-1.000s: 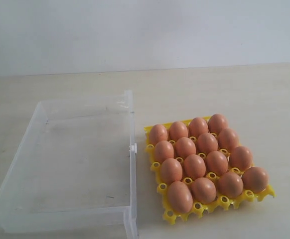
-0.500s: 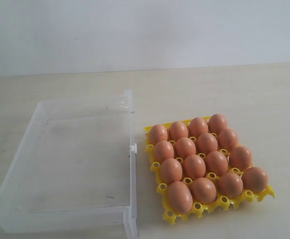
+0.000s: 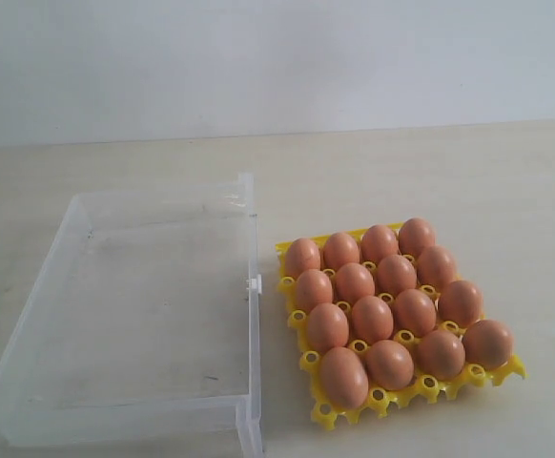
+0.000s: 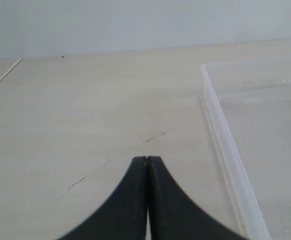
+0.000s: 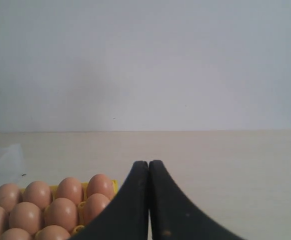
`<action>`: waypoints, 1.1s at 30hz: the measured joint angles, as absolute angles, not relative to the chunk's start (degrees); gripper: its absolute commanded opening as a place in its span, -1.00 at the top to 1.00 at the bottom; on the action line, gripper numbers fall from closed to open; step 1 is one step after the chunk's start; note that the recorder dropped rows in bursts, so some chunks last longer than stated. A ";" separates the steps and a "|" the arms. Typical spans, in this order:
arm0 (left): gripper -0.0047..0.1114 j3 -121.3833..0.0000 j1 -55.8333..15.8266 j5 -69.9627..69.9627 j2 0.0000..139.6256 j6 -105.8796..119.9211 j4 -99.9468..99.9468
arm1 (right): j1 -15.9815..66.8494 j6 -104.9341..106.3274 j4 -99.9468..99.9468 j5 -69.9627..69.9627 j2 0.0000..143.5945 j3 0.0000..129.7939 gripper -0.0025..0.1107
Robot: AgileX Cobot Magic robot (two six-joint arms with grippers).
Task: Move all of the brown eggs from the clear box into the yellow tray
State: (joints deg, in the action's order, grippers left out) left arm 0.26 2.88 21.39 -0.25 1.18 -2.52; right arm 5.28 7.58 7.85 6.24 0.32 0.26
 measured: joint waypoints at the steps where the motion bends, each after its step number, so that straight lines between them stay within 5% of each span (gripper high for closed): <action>1: 0.92 0.26 2.88 21.39 -0.25 1.18 -2.52 | 5.28 7.11 7.85 6.24 0.32 0.26 0.96; 33: 0.92 0.26 2.88 21.39 -0.25 1.18 -2.52 | 5.28 -0.63 2.83 6.62 0.32 0.26 0.96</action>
State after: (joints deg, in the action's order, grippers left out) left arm 0.26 2.88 21.39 -0.25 1.18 -2.52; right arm 5.28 -0.63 2.83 6.62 0.32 0.26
